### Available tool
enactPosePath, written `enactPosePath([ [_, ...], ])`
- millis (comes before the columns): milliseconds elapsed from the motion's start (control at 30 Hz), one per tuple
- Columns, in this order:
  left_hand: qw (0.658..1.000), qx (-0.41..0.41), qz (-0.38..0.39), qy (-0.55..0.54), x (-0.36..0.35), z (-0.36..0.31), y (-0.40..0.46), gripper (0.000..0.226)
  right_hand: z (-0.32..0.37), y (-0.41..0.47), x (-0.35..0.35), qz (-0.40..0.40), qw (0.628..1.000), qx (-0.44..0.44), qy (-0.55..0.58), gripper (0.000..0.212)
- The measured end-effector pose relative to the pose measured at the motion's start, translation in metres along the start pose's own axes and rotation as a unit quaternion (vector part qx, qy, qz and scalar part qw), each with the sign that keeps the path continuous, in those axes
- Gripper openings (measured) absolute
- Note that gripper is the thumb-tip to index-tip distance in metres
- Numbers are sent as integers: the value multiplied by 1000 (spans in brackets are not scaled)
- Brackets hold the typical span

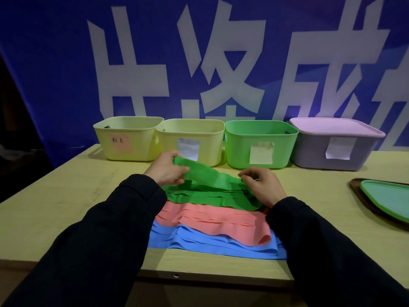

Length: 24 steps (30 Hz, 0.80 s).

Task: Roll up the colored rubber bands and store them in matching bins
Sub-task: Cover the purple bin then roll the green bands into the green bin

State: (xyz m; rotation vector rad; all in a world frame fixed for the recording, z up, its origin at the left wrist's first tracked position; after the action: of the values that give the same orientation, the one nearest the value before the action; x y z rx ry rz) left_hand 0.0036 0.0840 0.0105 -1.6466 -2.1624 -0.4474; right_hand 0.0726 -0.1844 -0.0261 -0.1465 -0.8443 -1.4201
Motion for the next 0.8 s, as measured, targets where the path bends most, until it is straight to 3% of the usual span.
enactPosePath([
  [100,996,-89,-4,-23,0,-34,-4,39,7,5,15,-33,996,4,87,15],
  [267,974,-220,-18,-55,-16,-97,-23,66,50,16,42,-20,974,34,223,18],
  [333,971,-226,-7,-73,-36,-102,-23,64,64,17,42,-3,967,48,249,16],
  [433,971,-208,25,-118,-70,-92,-18,66,70,14,30,7,960,50,277,36],
  [533,972,-194,38,-127,-96,-77,-15,75,49,7,18,-21,945,7,325,41],
  [667,973,-176,39,-144,-116,-50,-3,68,33,2,5,9,945,-30,327,31],
  [800,963,-213,52,-159,-118,-50,4,65,39,5,7,1,949,3,315,18],
])
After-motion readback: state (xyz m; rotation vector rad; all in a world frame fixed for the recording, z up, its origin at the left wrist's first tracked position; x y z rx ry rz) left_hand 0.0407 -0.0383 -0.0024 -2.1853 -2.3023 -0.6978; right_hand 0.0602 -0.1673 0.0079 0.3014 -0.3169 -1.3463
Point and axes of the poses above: each hand's wrist, its own y-axis towards the middle knuckle, its own x-axis out of the back of the hand, z = x × y, the point moved 10 cm from there along y, towards the middle knuckle, and after that the axes turned 1 degree about -z, right-handed, at the moved point
